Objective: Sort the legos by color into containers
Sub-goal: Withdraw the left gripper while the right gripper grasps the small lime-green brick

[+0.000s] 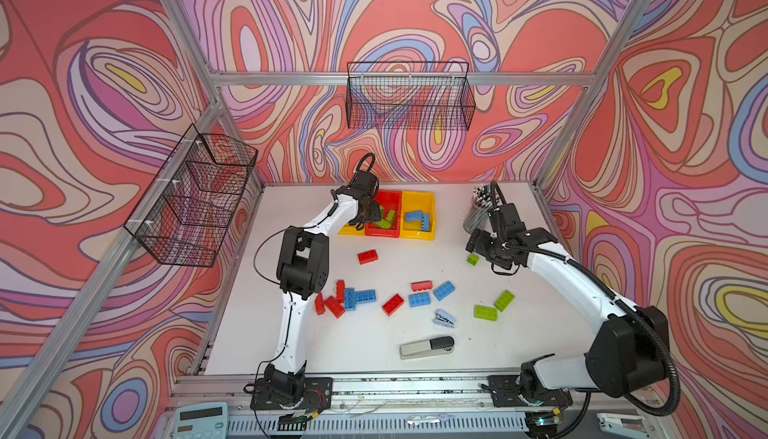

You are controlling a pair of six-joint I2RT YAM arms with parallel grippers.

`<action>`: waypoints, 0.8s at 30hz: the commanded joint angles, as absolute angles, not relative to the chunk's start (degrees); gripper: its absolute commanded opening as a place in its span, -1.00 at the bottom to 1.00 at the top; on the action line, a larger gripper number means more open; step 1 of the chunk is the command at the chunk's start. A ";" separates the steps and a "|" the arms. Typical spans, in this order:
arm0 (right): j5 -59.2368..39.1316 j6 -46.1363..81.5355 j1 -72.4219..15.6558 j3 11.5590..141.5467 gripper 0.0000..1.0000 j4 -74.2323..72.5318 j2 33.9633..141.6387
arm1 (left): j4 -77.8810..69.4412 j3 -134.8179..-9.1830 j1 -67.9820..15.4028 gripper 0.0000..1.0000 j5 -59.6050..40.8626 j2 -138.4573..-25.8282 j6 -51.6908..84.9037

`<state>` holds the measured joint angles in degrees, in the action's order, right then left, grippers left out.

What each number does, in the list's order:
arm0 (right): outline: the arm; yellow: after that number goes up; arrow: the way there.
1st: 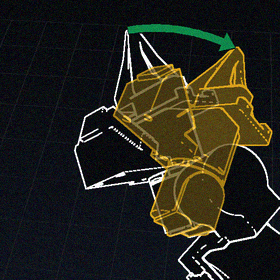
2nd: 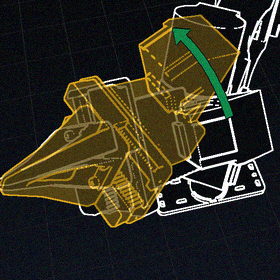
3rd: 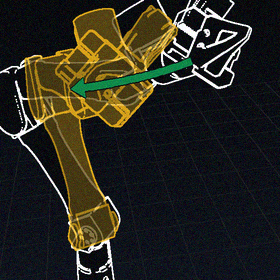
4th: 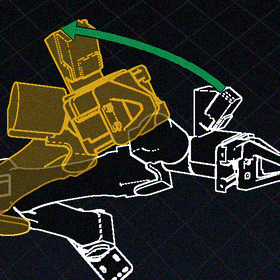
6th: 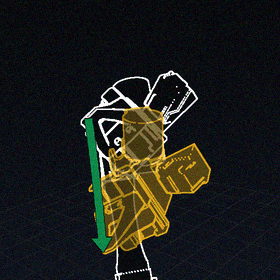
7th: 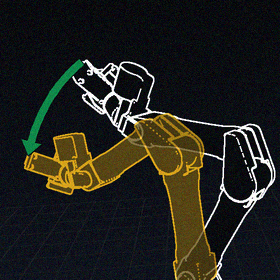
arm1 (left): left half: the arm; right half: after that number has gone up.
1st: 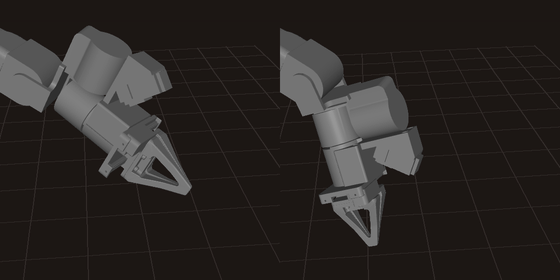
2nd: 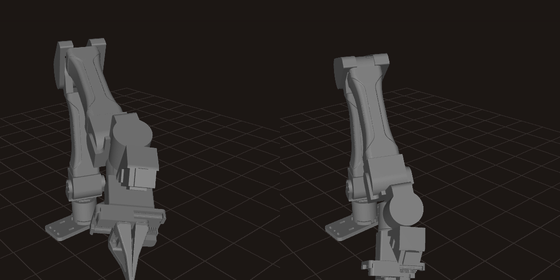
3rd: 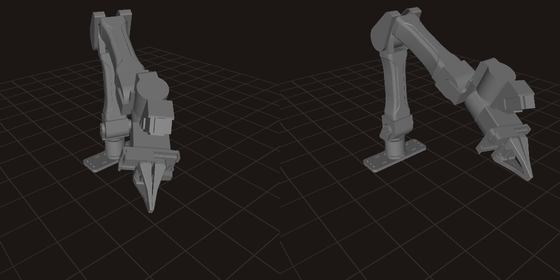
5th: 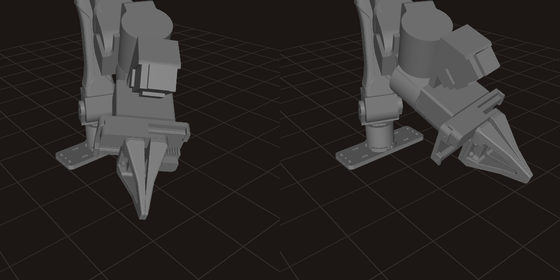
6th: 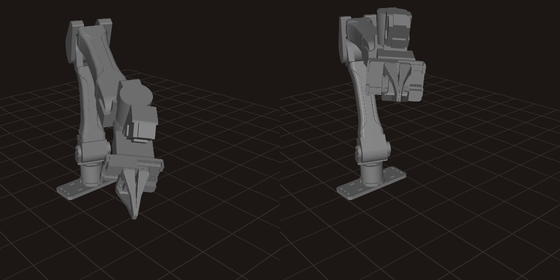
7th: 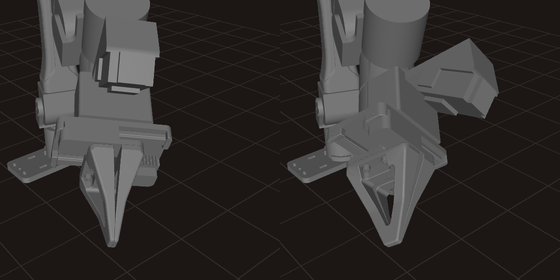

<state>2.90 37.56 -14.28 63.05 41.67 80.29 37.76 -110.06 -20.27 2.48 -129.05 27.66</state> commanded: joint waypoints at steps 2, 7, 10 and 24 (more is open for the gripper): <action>2.80 38.38 -13.77 61.44 0.75 39.04 80.45 | 37.95 -106.46 -21.80 0.31 1.32 -126.20 28.43; 2.47 38.53 -13.44 61.26 0.74 37.31 82.52 | 37.04 -102.82 -23.34 0.25 1.30 -124.17 29.75; 2.25 37.99 -13.13 61.41 0.74 36.39 83.79 | 36.86 -101.24 -24.04 0.24 1.32 -123.03 30.50; 3.38 37.33 -11.91 62.26 0.62 33.04 91.77 | 37.20 -97.58 -25.13 1.00 3.34 -113.60 31.09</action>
<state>2.15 36.73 -12.19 61.87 34.30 89.82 36.77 -98.74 -24.82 2.17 -117.03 30.35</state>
